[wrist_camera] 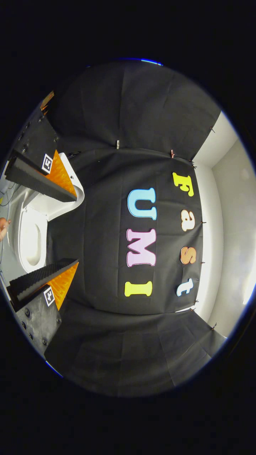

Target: Open the toilet lid.

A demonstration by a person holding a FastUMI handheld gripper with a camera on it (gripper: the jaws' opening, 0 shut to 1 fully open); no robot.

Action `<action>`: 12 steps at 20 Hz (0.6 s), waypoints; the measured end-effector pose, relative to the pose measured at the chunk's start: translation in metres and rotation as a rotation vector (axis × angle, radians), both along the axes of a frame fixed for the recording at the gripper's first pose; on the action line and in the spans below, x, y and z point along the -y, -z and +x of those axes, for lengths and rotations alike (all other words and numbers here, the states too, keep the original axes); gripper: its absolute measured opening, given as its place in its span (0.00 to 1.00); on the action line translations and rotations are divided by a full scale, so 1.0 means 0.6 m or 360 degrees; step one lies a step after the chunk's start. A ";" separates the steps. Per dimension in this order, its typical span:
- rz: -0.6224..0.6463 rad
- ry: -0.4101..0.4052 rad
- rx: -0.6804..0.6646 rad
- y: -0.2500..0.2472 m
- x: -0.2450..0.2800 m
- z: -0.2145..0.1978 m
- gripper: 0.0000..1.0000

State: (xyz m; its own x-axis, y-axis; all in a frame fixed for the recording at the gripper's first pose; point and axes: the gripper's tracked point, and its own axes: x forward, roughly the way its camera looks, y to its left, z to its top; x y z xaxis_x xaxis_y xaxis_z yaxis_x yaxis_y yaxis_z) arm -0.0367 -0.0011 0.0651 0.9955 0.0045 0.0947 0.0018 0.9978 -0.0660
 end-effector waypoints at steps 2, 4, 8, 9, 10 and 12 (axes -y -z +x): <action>0.0000 -0.0001 0.0002 -0.001 0.000 0.002 0.99; -0.0003 -0.0001 0.0002 -0.001 0.000 0.001 0.99; -0.0002 0.0001 0.0002 0.000 0.001 -0.001 0.99; -0.0002 0.0001 0.0004 -0.001 0.001 0.000 0.99; -0.0003 0.0000 0.0005 -0.002 0.000 0.000 0.99; -0.0009 -0.0001 0.0005 -0.002 -0.001 0.000 0.99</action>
